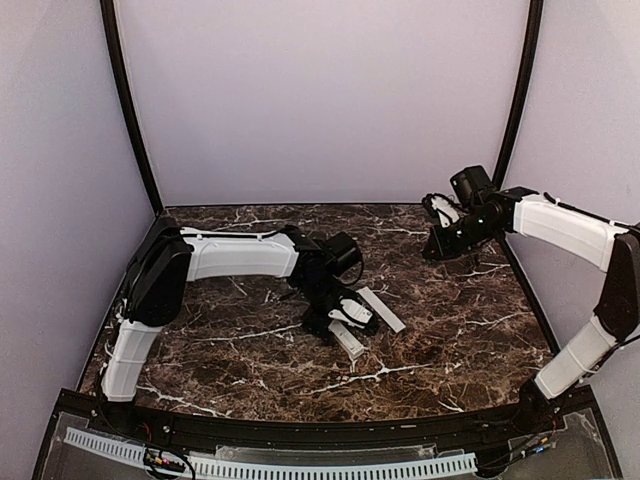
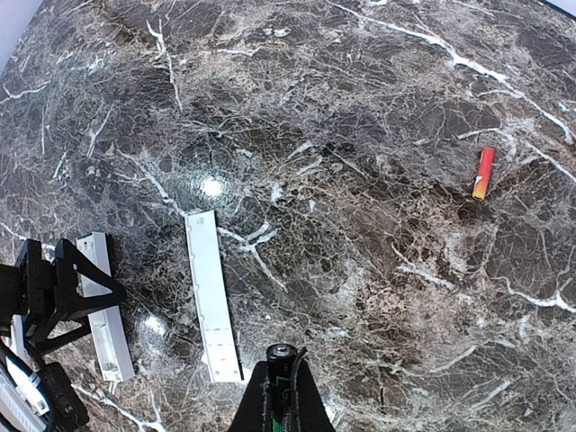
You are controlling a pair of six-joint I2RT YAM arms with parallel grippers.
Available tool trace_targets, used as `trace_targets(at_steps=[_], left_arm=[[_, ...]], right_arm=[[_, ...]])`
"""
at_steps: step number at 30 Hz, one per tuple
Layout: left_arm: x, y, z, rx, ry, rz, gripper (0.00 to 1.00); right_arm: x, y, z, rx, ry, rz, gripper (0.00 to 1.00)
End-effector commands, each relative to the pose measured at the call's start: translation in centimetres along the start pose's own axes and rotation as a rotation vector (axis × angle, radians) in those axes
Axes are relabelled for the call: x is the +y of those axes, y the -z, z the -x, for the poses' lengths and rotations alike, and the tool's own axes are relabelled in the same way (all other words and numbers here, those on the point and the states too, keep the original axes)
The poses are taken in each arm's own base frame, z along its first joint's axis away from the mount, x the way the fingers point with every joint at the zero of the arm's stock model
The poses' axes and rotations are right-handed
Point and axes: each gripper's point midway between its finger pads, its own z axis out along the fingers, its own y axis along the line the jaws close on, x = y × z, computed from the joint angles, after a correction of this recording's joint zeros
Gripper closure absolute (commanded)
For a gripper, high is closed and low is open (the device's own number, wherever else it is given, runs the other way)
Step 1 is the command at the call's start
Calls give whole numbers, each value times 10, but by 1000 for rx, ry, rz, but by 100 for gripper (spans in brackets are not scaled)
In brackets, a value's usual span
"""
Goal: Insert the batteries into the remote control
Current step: Move the remote control without the battery cover to the center of the board.
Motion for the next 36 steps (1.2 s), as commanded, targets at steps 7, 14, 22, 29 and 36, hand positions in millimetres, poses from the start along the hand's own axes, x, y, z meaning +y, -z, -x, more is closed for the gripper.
trace_targets(at_steps=[7,14,22,29,36], left_arm=[[-13,-4,15,9,2,-49,39],[-30,-18,32,34,-23,-59,54],[-55,-20,61,-3,-17,-123,65],[-43,-26,85,17,17,-35,67],[-55,-33,79,45,-21,-86,46]], right_arm=[[3,18,-4,-21,7,-15,100],[4,30,-2,-38,16,-28,100],[4,37,-6,-48,15,-34,100],[7,41,-5,-55,9,-21,100],[9,42,-9,-54,4,-4,100]])
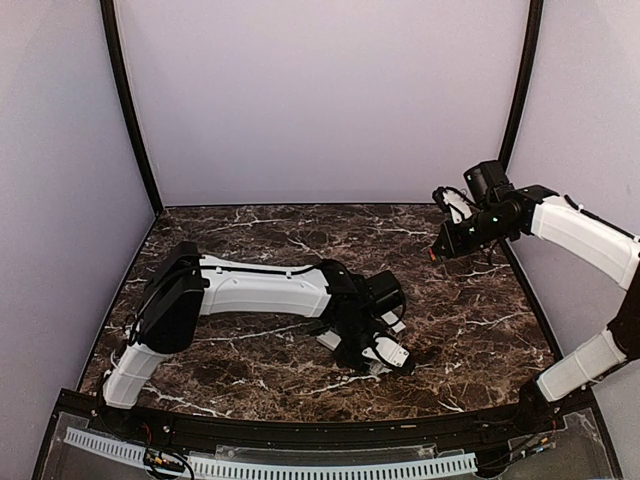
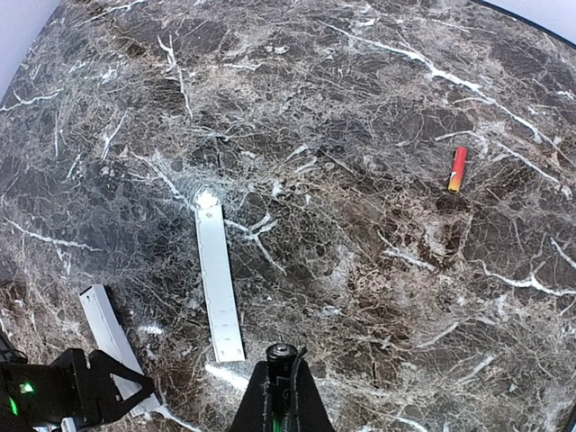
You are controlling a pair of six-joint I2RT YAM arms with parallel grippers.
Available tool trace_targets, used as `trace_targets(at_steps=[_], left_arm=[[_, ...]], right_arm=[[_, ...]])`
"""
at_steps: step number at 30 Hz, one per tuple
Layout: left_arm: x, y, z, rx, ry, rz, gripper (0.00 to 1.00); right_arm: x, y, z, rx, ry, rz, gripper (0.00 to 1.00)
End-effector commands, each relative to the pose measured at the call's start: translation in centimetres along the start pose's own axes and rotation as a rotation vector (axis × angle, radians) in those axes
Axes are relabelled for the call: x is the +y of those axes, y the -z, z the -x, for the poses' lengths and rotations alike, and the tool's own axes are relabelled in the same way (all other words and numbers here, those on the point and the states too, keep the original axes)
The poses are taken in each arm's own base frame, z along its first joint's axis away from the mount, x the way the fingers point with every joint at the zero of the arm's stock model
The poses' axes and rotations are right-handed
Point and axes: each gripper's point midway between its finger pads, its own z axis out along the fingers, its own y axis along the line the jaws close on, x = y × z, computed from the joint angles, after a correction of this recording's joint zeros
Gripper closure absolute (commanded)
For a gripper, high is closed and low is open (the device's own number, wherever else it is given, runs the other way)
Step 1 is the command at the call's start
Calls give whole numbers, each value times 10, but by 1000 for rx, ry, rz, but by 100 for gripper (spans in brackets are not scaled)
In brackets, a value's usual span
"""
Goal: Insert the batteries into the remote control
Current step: Move the remote control without the battery cover to the center of the board, then hold the remote control without batteries at the center of the board.
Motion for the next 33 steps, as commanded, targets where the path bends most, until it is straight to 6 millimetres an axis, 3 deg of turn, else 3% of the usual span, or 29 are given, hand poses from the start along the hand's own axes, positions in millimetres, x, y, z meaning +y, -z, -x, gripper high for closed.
trace_targets(at_steps=[1,4,8,10,17,22,23,26,33], left_arm=[[-20,-7,-18,62,1,-81,43],[-21,2,-19,70,16,-88,30],[-14,28,-22,51,81,-69,22],[-9,45,-34,42,144,-57,20],[13,103,-108,50,509,81,19],[29,148,-122,-140,856,212,19],[25,155,-128,-153,901,231,20],[27,167,-137,-213,1109,299,20],[10,175,-154,-345,1520,357,22]], right_arm=[[6,5,-7,0,-8,20,100],[10,5,-9,-8,-8,39,100],[22,2,-10,-25,-10,85,100],[35,-1,-12,-32,9,116,100],[101,-27,-35,-42,139,253,100],[143,-45,-65,-70,250,314,100],[151,-47,-66,-94,268,333,100],[166,-53,-80,-126,316,376,100],[187,-72,-109,-129,423,417,100]])
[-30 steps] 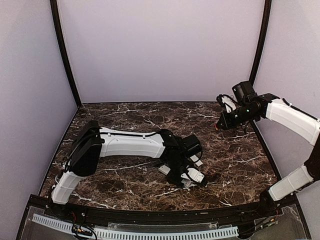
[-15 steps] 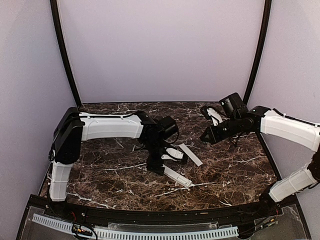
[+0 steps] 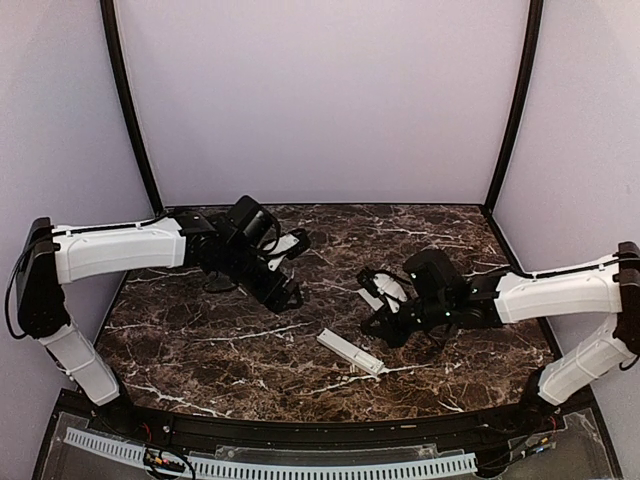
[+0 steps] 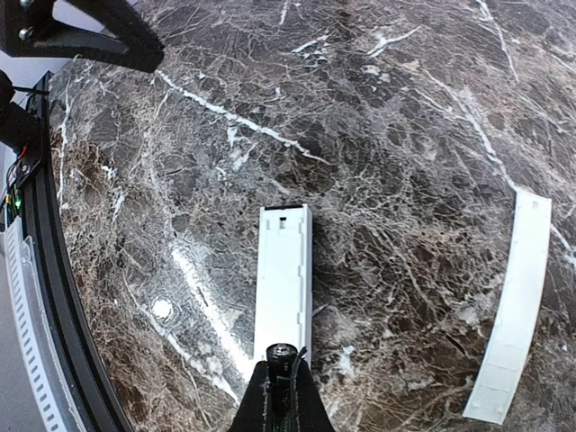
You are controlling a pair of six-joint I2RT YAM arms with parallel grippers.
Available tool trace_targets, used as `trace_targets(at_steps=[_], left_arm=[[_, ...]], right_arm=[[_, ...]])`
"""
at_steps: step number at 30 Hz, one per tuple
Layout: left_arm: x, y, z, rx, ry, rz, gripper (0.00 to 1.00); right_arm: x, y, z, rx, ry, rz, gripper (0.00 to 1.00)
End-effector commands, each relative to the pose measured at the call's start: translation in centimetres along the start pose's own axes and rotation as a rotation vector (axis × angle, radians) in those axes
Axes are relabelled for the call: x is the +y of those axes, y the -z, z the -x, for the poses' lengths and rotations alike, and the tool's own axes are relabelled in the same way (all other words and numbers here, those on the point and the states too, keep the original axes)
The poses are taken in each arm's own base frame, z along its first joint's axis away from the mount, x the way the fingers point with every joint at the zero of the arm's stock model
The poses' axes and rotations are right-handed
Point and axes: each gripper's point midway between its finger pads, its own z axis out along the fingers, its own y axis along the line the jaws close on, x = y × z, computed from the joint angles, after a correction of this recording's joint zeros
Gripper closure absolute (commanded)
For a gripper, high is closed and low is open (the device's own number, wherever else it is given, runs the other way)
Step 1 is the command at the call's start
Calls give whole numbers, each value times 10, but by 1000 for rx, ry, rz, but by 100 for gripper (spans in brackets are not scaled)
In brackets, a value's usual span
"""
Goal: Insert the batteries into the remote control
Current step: Hold the remote control without batteries at the center of the board.
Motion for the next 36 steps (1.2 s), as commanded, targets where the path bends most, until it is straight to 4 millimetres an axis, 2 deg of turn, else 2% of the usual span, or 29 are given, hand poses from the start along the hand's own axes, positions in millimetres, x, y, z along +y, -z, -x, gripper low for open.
trace_targets(at_steps=[1,8,12,15,16,19,28,36], left_arm=[[8,9,-2,-85,349,27,22],[5,10,-11,-136,684,-20,26],[6,6,-26,-160,793,-17,28],[9,14,-26,-200,801,28,28],[4,15,-25,-206,785,30,28],[3,12,-22,-220,764,67,28],[-14,-30,-29,-135,790,26,28],[-22,-62,-25,-93,758,-25,33]], right_arm=[[12,-16,7,-70,94,9,100],[19,-24,-4,-54,147,-7,100],[20,-26,-9,-60,172,-28,100],[24,-28,-14,-66,187,-45,100],[26,-28,-15,-71,193,-41,100],[31,-30,-21,-75,200,-23,100],[28,-31,-23,-84,260,-40,100],[21,-46,-37,-60,266,-51,100]])
